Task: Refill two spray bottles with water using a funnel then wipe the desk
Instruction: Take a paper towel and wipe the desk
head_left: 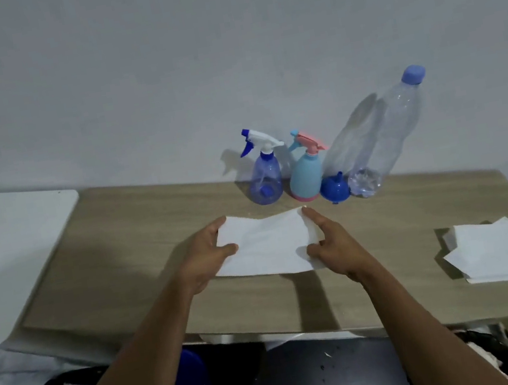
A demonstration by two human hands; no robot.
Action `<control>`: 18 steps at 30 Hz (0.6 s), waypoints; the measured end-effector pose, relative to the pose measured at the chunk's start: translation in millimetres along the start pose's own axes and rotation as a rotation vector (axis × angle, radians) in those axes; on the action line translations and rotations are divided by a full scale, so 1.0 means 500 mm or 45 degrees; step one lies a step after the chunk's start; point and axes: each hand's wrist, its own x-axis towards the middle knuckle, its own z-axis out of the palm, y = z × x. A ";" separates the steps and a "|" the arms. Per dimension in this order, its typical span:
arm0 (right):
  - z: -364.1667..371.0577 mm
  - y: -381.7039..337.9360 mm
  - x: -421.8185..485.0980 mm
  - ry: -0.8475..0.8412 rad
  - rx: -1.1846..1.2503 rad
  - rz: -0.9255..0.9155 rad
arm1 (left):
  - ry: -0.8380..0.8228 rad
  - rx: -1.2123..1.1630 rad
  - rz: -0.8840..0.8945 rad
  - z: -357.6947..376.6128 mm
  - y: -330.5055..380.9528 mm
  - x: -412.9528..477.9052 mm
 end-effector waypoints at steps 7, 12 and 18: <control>0.085 -0.017 0.062 0.010 -0.037 -0.051 | 0.011 0.256 0.059 -0.087 -0.031 0.035; 0.149 0.051 0.077 -0.133 -0.118 0.071 | -0.092 0.498 -0.059 -0.094 -0.111 0.047; 0.173 0.074 0.062 -0.014 -0.412 0.000 | -0.035 0.634 -0.110 -0.089 -0.153 0.046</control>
